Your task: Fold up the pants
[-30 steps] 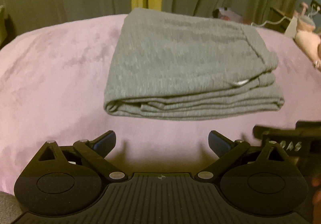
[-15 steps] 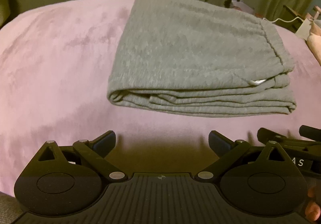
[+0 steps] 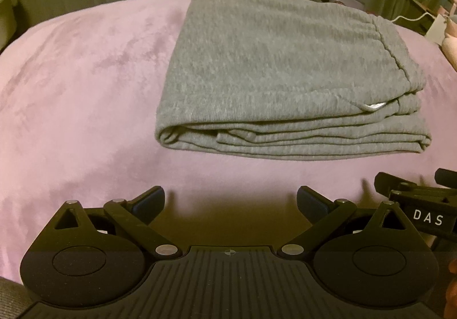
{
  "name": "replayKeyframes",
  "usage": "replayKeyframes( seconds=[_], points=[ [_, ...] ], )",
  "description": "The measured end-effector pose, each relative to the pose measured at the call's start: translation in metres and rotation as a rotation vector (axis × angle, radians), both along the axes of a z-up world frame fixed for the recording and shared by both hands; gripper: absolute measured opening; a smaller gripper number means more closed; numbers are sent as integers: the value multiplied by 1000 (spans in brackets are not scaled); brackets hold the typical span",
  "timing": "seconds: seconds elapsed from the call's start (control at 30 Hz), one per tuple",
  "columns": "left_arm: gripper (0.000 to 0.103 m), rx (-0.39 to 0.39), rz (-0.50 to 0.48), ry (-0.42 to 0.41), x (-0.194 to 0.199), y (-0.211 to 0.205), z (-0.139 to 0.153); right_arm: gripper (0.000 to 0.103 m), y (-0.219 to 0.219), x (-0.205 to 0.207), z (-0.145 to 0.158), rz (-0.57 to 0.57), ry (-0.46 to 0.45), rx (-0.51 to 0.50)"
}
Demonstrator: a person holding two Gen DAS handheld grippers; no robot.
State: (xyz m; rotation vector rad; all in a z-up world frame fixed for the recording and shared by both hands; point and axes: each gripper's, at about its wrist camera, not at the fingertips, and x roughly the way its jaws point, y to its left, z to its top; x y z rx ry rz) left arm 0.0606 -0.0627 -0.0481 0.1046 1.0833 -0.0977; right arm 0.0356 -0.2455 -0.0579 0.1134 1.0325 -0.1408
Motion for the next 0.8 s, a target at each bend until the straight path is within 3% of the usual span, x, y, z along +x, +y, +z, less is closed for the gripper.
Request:
replayKeyframes(
  seconds=[0.8],
  points=[
    [102,22,-9,16,2,-2,-5,99,-4,2,0,-25,-1,17]
  ],
)
